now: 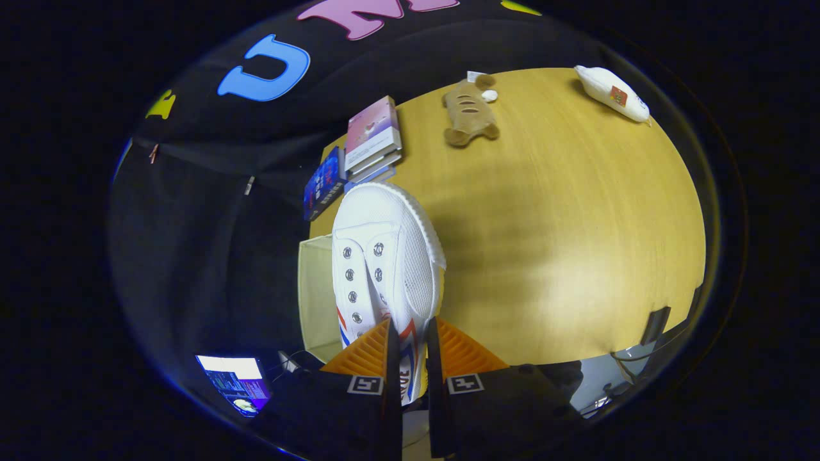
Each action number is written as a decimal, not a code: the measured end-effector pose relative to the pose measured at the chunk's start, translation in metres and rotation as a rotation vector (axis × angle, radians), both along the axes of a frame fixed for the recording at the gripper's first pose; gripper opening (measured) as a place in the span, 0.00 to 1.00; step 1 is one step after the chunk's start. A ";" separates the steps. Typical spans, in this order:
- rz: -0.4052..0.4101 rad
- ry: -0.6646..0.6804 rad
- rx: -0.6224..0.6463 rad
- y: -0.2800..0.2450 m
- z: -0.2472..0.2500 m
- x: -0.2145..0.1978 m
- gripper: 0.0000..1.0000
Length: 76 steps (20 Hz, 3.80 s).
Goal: Open the storage box then place both shoes into the box .Put the left shoe in first, then the right shoe, with the right side of both shoes facing outward in a uniform manner.
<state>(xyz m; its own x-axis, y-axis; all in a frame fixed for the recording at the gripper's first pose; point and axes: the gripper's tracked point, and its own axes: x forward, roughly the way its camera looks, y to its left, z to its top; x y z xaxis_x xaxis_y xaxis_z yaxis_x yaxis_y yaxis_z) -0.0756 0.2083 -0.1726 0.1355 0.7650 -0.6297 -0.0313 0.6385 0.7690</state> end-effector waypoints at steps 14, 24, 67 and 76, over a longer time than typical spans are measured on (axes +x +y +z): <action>0.107 0.051 -0.076 0.128 0.003 -0.029 0.21; 0.059 0.104 0.012 0.134 0.015 -0.024 0.99; -0.527 -1.017 -0.601 -0.206 0.078 0.063 0.98; -0.472 -1.019 -0.552 -0.183 0.062 0.081 0.98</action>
<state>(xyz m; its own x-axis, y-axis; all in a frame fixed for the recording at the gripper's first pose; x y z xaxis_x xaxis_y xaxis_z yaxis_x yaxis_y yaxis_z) 0.0050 0.0252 -0.1104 0.9379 0.1770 -0.2984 -0.1349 0.9785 0.1563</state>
